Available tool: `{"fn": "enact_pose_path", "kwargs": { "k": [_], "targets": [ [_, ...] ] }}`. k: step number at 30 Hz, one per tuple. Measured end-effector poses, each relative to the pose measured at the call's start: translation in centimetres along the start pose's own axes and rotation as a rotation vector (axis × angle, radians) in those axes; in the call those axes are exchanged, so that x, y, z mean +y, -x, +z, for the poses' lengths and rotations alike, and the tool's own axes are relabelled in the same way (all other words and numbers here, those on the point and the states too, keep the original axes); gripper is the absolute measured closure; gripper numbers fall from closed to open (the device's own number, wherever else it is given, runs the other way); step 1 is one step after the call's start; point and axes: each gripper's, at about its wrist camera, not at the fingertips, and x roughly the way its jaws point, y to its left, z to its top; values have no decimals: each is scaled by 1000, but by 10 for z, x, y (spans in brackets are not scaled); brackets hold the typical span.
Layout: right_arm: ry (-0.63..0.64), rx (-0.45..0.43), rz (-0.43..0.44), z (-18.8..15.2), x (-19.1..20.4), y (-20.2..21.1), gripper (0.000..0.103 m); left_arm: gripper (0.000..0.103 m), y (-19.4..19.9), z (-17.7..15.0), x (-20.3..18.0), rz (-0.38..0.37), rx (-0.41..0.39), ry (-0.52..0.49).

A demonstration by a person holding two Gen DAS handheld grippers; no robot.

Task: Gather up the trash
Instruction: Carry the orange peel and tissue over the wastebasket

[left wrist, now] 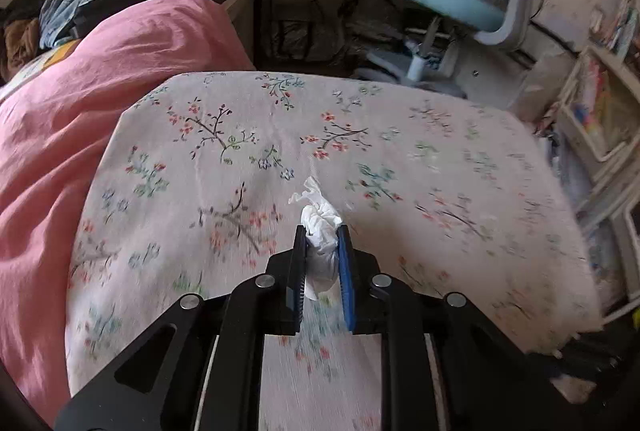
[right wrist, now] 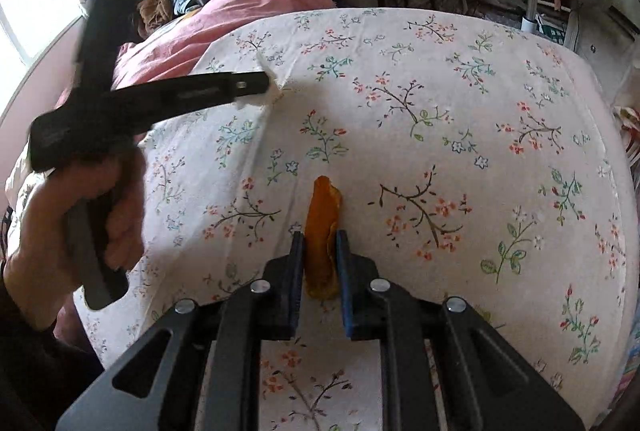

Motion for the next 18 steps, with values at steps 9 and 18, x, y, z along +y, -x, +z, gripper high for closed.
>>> {"fn": "enact_pose_path", "kwargs": {
  "k": [9,18],
  "targets": [
    [-33,-135,33,-16,19,41,87,88,104,-47,10,-104,-112,39],
    [-25,-270,36,-59,44,84,87,88,195,-113,26,-113,-198,110]
  ]
}}
